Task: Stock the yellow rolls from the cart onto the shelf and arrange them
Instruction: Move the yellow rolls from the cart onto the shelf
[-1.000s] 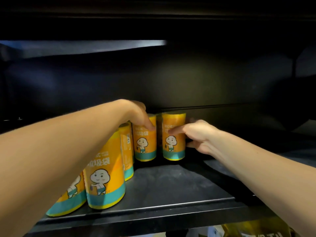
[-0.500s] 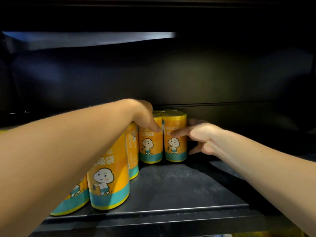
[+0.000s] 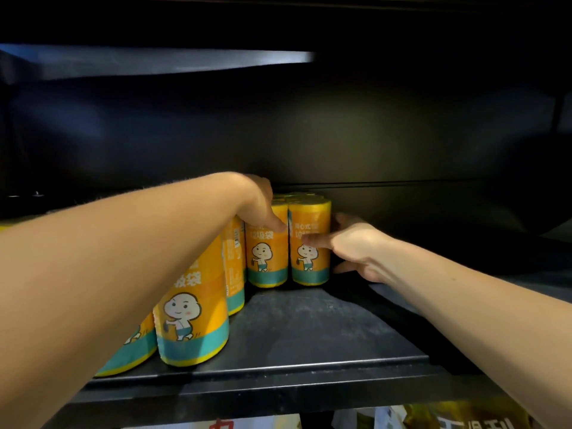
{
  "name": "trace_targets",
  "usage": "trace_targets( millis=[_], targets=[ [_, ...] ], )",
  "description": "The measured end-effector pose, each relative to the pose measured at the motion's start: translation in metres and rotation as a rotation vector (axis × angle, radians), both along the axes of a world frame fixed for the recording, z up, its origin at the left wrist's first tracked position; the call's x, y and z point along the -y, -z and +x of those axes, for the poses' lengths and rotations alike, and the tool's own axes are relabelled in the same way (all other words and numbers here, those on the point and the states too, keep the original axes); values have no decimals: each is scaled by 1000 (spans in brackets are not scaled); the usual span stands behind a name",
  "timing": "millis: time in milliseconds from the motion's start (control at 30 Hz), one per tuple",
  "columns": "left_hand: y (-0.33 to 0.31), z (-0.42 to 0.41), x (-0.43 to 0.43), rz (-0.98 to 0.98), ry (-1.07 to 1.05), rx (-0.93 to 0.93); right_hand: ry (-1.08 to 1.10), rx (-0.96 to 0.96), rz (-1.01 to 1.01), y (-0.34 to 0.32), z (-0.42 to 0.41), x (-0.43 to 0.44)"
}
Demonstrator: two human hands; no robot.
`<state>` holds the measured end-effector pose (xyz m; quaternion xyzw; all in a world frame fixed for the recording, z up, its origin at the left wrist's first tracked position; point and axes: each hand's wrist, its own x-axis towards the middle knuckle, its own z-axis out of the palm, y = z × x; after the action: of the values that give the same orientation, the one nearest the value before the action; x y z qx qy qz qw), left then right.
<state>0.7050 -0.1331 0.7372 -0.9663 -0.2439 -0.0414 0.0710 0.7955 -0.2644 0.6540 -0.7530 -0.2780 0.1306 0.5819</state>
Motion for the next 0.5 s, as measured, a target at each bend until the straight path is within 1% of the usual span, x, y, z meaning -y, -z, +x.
trace_targets(
  millis=[67, 167, 233, 367, 500],
  targets=[
    [-3, -2, 2, 7, -3, -45, 25, 35, -6, 3, -1, 0],
    [-9, -7, 7, -44, -30, -130, 62, 94, -38, 4, -3, 2],
    [-11, -11, 8, -63, -47, -154, 55, 119, -63, 2, -6, 5],
    [-16, -21, 9, -137, -44, -66, 42, 154, -60, -6, -9, 14],
    [-21, -40, 16, -78, 44, 68, 124, 214, 47, -11, -14, 28]
  ],
)
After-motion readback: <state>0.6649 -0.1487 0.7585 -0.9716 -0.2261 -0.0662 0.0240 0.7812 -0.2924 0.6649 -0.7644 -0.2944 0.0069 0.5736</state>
